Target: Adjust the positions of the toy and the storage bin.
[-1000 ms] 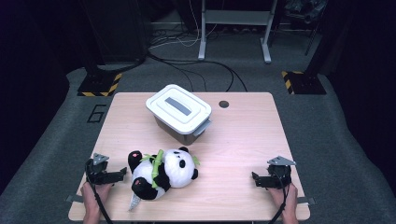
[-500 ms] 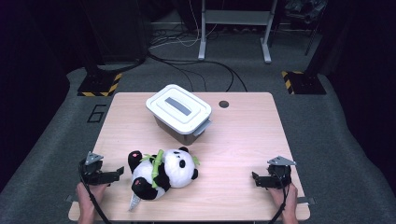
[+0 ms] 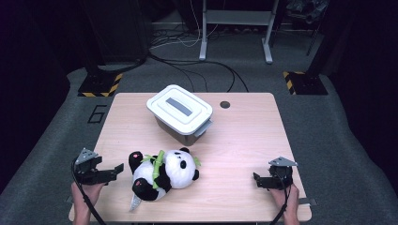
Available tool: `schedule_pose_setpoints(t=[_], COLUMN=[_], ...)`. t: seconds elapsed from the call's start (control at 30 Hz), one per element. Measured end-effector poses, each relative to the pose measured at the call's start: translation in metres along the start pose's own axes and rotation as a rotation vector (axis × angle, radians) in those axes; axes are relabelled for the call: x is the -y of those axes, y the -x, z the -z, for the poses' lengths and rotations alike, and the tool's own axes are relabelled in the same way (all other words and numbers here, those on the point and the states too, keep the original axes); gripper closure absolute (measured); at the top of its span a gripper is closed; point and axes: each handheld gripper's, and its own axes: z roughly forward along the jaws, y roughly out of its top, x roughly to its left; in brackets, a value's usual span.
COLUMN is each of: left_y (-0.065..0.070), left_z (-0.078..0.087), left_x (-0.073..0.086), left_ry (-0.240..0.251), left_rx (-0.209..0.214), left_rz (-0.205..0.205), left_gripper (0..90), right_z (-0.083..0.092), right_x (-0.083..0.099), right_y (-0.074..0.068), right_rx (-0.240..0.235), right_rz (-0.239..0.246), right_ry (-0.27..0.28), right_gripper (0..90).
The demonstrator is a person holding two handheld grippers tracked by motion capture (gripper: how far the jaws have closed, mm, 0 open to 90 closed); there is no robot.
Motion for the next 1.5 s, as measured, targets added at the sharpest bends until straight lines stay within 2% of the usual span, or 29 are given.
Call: schedule_pose_setpoints(t=[0.07,0.13,0.23,0.27,0.3,0.33,0.4,0.47,0.5,0.63,0.7,0.77,0.9,1.13,1.23,1.33,1.5], left_y=[0.005,0.008,0.017,0.024,0.024,0.032,0.035,0.045,0.045,0.062,0.065,0.072,0.086,0.101,0.104,0.109,0.112], left_z=[0.005,0.007,0.009,0.01,0.01,0.009,0.008,0.006,0.006,0.007,0.007,0.007,0.007,0.002,0.001,-0.002,-0.005], left_x=[-0.005,-0.007,-0.011,-0.014,-0.014,-0.016,-0.016,-0.019,-0.019,-0.025,-0.026,-0.029,-0.03,-0.034,-0.036,-0.04,-0.04], left_ry=[0.018,0.025,0.029,0.024,0.024,0.022,0.027,0.015,0.015,0.012,0.014,0.007,-0.012,-0.047,-0.051,-0.061,-0.082], left_rx=[0.027,0.035,0.074,0.095,0.095,0.113,0.118,0.142,0.142,0.172,0.174,0.195,0.203,0.211,0.213,0.206,0.202], left_rz=[-0.001,-0.002,-0.017,-0.036,-0.036,-0.052,-0.055,-0.071,-0.071,-0.087,-0.09,-0.101,-0.132,-0.171,-0.182,-0.202,-0.219], left_gripper=[0.0,0.0,0.0,0.0,0.0,0.0,0.0,0.0,0.0,0.5,1.0,1.2,2.9,7.9,9.1,13.9,14.7], right_z=[0.0,0.0,0.0,0.0,0.0,0.0,0.0,0.0,0.0,0.0,0.0,0.0,0.0,0.0,0.0,0.0,0.0], right_x=[0.0,0.0,0.0,0.0,0.0,0.0,0.0,0.0,0.0,0.0,0.0,0.0,0.0,0.0,0.0,0.0,0.0], right_y=[0.0,0.0,0.0,0.0,0.0,0.0,0.0,0.0,0.0,0.0,0.0,0.0,0.0,0.0,0.0,0.0,0.0], right_rx=[0.0,0.0,0.0,0.0,0.0,0.0,0.001,0.001,0.001,0.001,0.001,0.001,0.001,0.001,0.001,0.001,0.001], right_rz=[0.0,0.0,0.0,0.0,0.0,0.0,0.0,0.0,0.0,0.0,0.0,0.0,0.0,-0.001,-0.001,0.001,0.003], right_ry=[0.0,0.0,0.001,0.001,0.001,0.001,0.001,0.001,0.001,0.001,0.001,0.002,0.001,0.001,0.001,0.002,0.002], right_gripper=[2.9,3.0,3.0,3.1,3.1,3.1,3.1,3.2,3.2,3.3,3.3,3.3,3.3,3.4,3.4,3.4,3.4])
